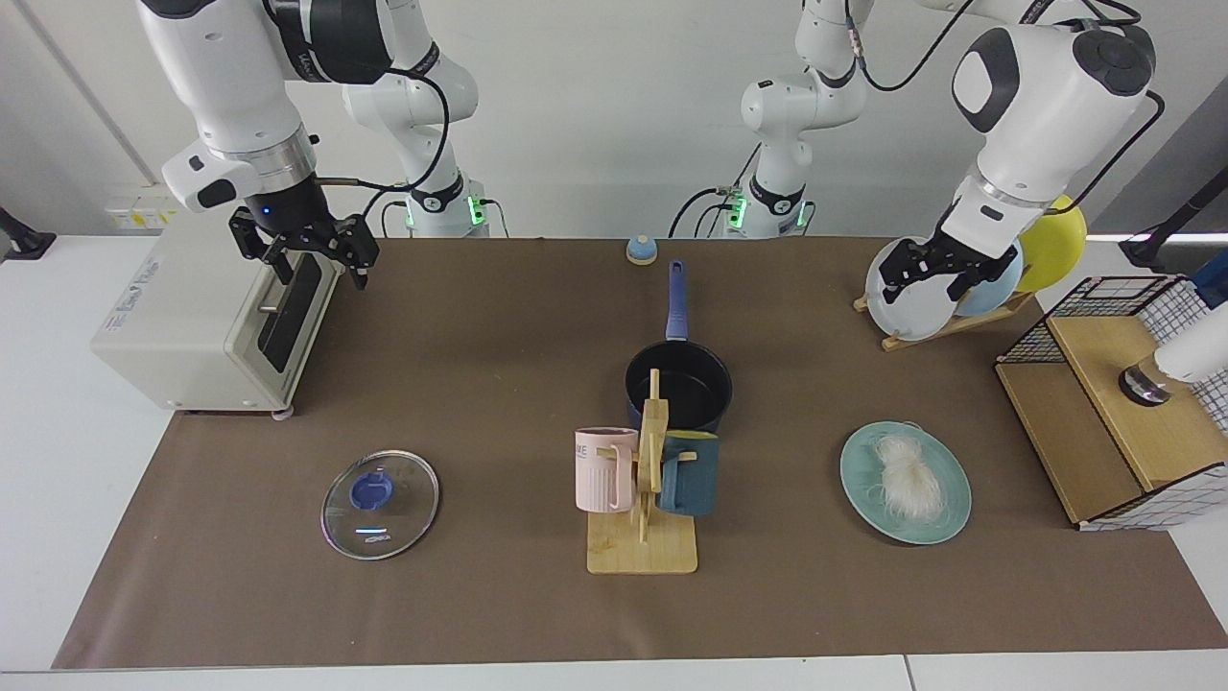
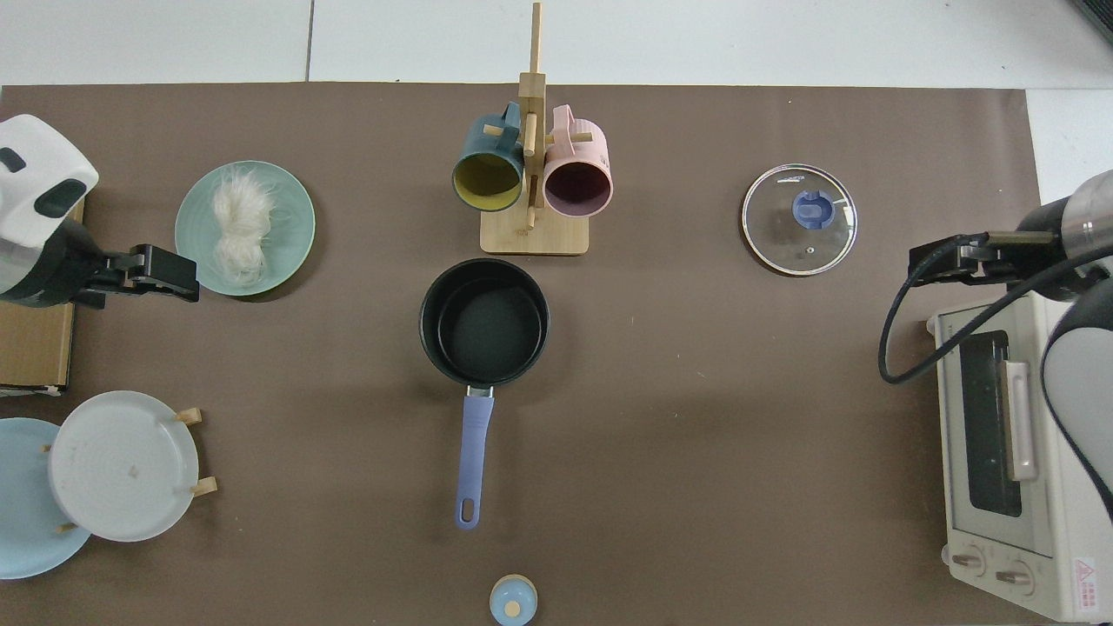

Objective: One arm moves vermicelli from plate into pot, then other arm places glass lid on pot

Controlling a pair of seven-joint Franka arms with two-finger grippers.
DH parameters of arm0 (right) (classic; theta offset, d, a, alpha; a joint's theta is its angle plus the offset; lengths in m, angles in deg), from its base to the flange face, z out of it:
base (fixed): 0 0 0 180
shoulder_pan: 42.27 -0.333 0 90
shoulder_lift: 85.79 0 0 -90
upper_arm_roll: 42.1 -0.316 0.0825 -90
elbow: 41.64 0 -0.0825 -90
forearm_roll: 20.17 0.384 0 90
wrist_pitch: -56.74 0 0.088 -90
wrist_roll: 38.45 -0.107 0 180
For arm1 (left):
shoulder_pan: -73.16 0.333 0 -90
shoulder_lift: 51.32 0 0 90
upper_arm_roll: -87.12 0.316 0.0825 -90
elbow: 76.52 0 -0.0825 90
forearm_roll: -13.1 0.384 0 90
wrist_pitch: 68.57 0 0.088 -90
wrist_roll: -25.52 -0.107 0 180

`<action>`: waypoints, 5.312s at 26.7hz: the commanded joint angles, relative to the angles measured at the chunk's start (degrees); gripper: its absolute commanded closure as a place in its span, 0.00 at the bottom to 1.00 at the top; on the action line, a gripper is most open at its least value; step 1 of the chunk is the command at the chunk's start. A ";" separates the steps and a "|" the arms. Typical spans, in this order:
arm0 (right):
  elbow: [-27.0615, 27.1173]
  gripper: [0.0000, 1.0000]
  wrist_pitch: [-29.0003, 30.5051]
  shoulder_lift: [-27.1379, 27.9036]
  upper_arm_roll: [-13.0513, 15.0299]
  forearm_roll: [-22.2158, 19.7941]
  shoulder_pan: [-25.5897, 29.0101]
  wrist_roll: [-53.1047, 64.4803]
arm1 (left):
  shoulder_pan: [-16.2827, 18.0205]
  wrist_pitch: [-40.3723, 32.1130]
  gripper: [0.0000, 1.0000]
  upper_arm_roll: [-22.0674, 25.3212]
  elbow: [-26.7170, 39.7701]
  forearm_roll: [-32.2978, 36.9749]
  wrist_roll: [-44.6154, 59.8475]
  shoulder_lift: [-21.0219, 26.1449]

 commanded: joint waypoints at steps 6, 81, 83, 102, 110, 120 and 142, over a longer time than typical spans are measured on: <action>0.29 0.00 -0.49 -0.21 -0.09 0.91 0.59 1.73 | -0.44 -1.36 0.00 0.14 -0.92 0.90 0.38 0.20; 29.20 0.01 3.72 32.91 -0.17 0.03 -0.29 1.55 | -0.09 38.71 0.00 -0.57 -3.20 18.04 5.48 30.44; 29.64 0.01 5.57 35.11 -0.17 0.03 -0.20 1.64 | -0.09 38.71 0.00 -0.57 -3.12 17.87 5.65 30.61; 22.53 0.01 19.29 38.72 -0.44 3.63 1.21 5.86 | -0.27 22.03 1.00 -5.04 -9.44 15.58 21.20 27.02; 18.31 0.01 21.66 38.55 -0.44 3.80 0.86 5.95 | -0.53 13.77 1.00 -11.19 -8.39 11.63 27.70 16.74; 15.85 0.01 23.42 38.55 -0.44 3.72 1.03 5.95 | -0.27 9.36 1.00 -25.78 -5.23 11.36 42.13 14.09; 15.41 0.01 22.72 38.11 -0.44 3.63 1.56 5.86 | -2.55 29.13 1.00 -28.87 10.24 7.58 41.25 17.08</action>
